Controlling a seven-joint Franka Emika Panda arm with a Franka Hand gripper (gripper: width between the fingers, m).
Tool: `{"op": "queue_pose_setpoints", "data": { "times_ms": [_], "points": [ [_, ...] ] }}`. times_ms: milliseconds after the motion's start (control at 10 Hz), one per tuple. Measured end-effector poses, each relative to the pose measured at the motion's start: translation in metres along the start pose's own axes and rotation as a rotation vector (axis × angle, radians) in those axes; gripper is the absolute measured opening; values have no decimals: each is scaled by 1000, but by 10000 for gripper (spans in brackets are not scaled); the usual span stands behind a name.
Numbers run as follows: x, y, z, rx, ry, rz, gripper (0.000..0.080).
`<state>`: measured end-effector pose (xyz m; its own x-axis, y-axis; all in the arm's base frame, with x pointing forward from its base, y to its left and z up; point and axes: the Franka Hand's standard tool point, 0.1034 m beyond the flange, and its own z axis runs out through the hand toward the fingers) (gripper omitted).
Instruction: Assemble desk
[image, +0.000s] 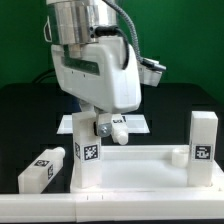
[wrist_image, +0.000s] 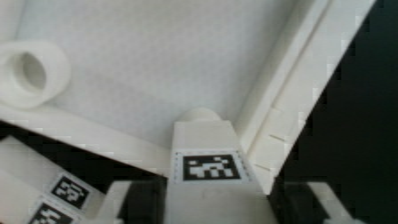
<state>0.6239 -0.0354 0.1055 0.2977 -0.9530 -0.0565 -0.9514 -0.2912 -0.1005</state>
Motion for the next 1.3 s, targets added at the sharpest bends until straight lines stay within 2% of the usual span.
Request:
{"op": "queue_pose_setpoints", "data": {
  "times_ms": [100,200,300,400,500,600,700,900,1100,1200,1300],
  "points": [
    [1,-2,-3,-2,-11,174,284],
    [2,-4,-2,30,-41,475,284],
    [2,-4,0,55,-55,610,284],
    [1,-4,0,55,-54,578,284],
    [-2,-3,1,42,-56,529,367],
    [-10,-2,2,9,-65,466,550],
    [-9,-2,1,19,-60,258,621],
    [-7,0,1,28,-56,-129,643],
    [-6,0,1,30,-54,-222,649],
    [-4,1,1,27,-47,-356,649],
    [4,5,1,9,-26,-555,649]
  ]
}}
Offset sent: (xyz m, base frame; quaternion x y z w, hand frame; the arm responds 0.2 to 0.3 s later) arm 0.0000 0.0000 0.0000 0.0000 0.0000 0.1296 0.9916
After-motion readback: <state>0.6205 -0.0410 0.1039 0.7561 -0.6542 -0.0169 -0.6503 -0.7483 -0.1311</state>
